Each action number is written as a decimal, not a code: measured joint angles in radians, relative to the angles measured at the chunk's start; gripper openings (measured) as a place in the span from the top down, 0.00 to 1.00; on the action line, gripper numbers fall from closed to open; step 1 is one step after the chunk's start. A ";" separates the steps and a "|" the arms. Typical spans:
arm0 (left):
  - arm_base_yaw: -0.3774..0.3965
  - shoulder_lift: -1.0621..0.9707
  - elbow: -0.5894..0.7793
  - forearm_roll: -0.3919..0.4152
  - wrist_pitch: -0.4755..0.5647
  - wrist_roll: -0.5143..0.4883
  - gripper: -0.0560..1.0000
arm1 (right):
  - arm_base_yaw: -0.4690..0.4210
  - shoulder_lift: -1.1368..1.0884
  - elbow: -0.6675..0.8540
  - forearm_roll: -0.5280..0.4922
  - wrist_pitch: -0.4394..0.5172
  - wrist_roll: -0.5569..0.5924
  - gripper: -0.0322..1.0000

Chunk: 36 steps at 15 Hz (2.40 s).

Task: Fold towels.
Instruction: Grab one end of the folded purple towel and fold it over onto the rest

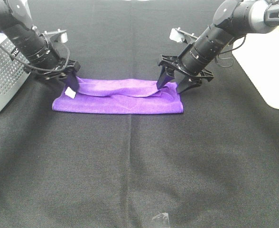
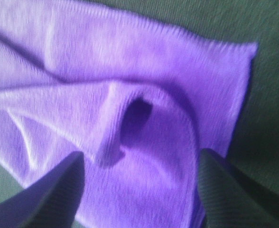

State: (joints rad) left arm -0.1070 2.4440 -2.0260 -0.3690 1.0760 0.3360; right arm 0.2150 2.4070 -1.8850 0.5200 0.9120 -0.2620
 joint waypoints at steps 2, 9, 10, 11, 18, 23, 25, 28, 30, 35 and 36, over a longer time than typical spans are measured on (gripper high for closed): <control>0.000 0.003 -0.127 0.025 0.125 -0.003 0.22 | 0.000 -0.066 0.000 -0.050 0.061 0.000 0.33; 0.013 0.069 -0.212 0.050 0.133 -0.026 0.22 | 0.000 -0.182 -0.002 -0.067 0.259 0.018 0.33; 0.018 0.081 -0.212 0.048 0.134 -0.026 0.22 | 0.000 -0.183 -0.002 -0.067 0.274 0.019 0.33; 0.027 0.088 -0.212 0.045 0.135 -0.029 0.22 | 0.000 -0.183 -0.002 -0.070 0.288 0.019 0.33; 0.096 0.133 -0.212 -0.065 0.135 -0.034 0.22 | 0.000 -0.183 -0.002 -0.071 0.305 0.043 0.33; 0.090 0.163 -0.216 -0.109 0.137 -0.017 0.22 | 0.000 -0.183 -0.002 -0.072 0.305 0.052 0.33; 0.090 0.171 -0.219 -0.116 0.139 -0.014 0.22 | 0.000 -0.183 -0.002 -0.073 0.305 0.065 0.33; 0.083 0.174 -0.224 -0.146 0.139 -0.002 0.23 | 0.000 -0.183 -0.002 -0.074 0.305 0.068 0.33; 0.036 0.184 -0.229 -0.147 0.131 0.001 0.23 | 0.000 -0.183 -0.002 -0.074 0.305 0.068 0.33; -0.040 0.196 -0.236 -0.160 0.120 -0.006 0.29 | 0.000 -0.183 -0.002 -0.075 0.305 0.068 0.33; -0.040 0.198 -0.236 -0.140 0.113 -0.017 0.32 | 0.000 -0.183 -0.002 -0.075 0.305 0.068 0.33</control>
State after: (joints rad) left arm -0.1470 2.6420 -2.2620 -0.5090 1.1890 0.3190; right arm 0.2150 2.2240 -1.8870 0.4450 1.2170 -0.1940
